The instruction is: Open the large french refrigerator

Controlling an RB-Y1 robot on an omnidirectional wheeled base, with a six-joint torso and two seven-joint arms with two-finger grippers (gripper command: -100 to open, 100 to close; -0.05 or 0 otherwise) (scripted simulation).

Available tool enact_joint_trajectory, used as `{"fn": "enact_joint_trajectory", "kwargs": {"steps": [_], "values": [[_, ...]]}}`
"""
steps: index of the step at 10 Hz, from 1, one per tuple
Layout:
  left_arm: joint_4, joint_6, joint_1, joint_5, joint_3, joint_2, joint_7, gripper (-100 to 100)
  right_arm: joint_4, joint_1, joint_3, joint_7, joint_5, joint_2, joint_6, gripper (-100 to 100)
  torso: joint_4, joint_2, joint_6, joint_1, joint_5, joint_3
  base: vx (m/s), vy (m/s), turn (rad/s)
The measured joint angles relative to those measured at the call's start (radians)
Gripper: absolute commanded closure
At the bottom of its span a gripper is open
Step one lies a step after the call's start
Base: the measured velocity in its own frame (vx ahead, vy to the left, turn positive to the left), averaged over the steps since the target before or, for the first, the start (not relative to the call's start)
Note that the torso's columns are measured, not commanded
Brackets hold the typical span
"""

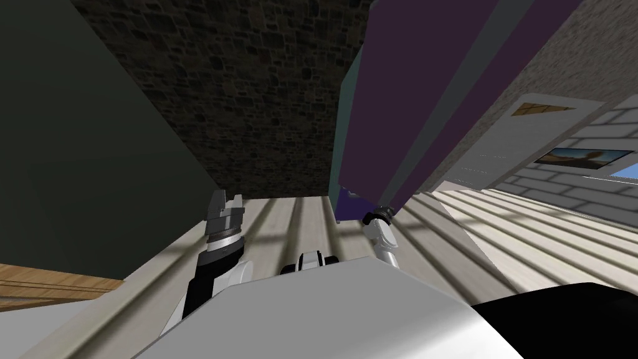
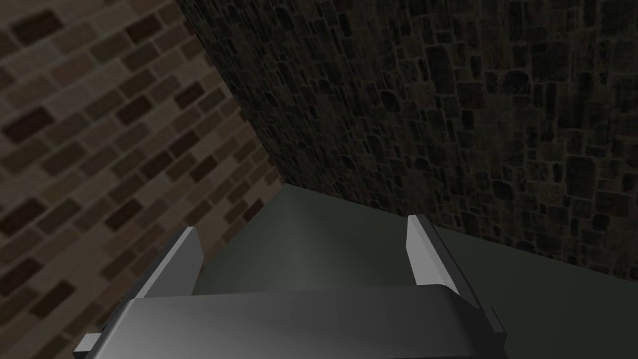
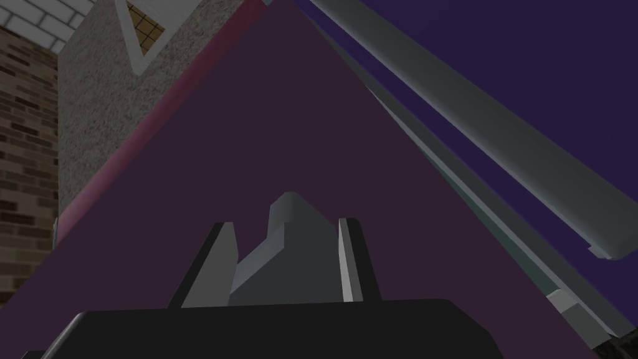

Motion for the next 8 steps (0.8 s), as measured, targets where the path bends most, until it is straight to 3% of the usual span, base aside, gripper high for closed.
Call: {"fn": "enact_joint_trajectory", "kwargs": {"steps": [1,2,4,8], "values": [[0.000,0.000,0.000,0.000,0.000,0.000,0.000,0,-0.011,0.004,-0.012,-0.003,0.015,0.009,0.018,100,0.000,0.001,0.000,0.001,0.001,0.001,0.093,0.326,-0.079],[0.000,0.000,0.000,0.000,0.000,0.000,0.000,0,-0.018,0.005,-0.025,-0.008,0.026,0.016,0.036,-100,0.000,0.002,0.001,0.003,0.001,0.001,0.020,0.111,0.003],[0.000,0.000,0.000,0.000,0.000,0.001,0.000,0,-0.038,-0.006,-0.018,0.027,0.016,0.038,0.059,-100,0.000,0.004,0.005,-0.023,-0.008,0.003,-0.046,-0.073,0.068],[0.000,0.000,0.000,0.000,0.001,0.001,0.000,0,-0.088,-0.040,-0.014,0.119,-0.017,0.061,0.103,-100,0.000,0.005,0.008,0.000,-0.001,0.003,-0.031,-0.081,0.027]]}}
